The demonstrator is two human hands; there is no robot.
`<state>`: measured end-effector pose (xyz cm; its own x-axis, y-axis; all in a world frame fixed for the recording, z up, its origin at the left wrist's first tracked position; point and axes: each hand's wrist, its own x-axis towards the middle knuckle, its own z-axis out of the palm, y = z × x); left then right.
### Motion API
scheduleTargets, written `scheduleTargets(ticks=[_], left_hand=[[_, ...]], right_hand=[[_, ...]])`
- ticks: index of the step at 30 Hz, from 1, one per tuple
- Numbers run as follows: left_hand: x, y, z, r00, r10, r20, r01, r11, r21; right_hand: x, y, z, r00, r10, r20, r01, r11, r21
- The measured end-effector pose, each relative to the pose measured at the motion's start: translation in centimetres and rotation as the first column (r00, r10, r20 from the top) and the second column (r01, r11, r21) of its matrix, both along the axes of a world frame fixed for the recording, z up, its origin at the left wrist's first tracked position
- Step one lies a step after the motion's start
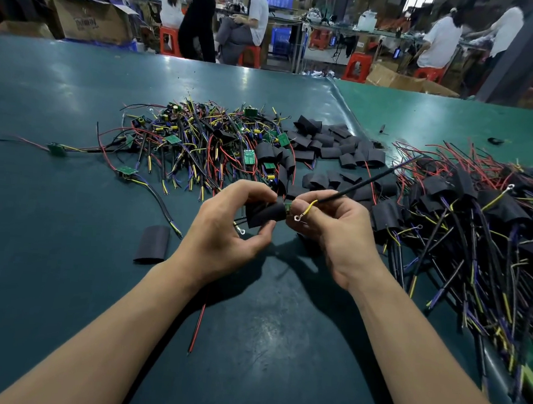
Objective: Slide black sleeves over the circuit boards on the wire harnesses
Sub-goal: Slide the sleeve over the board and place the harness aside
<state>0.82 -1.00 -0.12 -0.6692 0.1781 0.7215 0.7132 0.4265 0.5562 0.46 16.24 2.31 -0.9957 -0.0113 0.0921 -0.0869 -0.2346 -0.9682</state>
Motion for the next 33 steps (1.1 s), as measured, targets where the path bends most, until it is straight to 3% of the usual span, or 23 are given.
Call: scheduleTargets(ticks=[7,11,18,20,22,24,27,30,32,33], left_hand=[[-0.1,0.1,-0.1,0.997,-0.051,-0.059,0.051,0.999,0.001],[-0.2,0.0,0.0,0.996,-0.031,-0.08,0.032,0.999,0.017],[-0.1,0.2,0.1,0.994,-0.044,-0.103,0.047,0.999,0.028],[0.1,0.2,0.2,0.99,-0.064,-0.123,0.067,0.998,0.018],[0.3,0.3,0.3,0.988,-0.069,-0.139,0.069,0.998,-0.005],[0.4,0.3,0.5,0.986,-0.033,-0.166,0.028,0.999,-0.035],[0.3,0.1,0.8,0.964,0.094,-0.249,-0.107,0.993,-0.041],[0.1,-0.2,0.7,0.934,0.204,-0.294,-0.223,0.974,-0.032],[0.0,-0.3,0.5,0.928,0.272,-0.255,-0.3,0.951,-0.077],[-0.1,-0.4,0.4,0.928,0.309,-0.21,-0.337,0.934,-0.115]], right_hand=[[0.2,0.2,0.1,0.996,0.044,0.076,-0.046,0.999,0.022],[0.1,0.4,0.1,0.997,0.077,0.02,-0.078,0.996,0.051],[0.0,0.1,-0.1,0.976,0.201,0.084,-0.191,0.975,-0.117],[0.2,0.0,-0.2,0.956,0.275,0.102,-0.275,0.961,-0.011],[0.4,-0.2,-0.6,0.947,0.311,0.085,-0.321,0.927,0.192],[0.5,-0.3,-0.7,0.972,0.234,0.025,-0.231,0.927,0.295],[0.2,-0.1,-0.3,0.995,-0.014,-0.095,0.037,0.97,0.242],[-0.7,0.8,0.3,0.922,-0.362,-0.137,0.36,0.932,-0.041],[-1.2,1.9,0.8,0.86,-0.51,0.017,0.488,0.811,-0.322],[-1.3,2.4,1.0,0.855,-0.509,0.106,0.503,0.759,-0.414]])
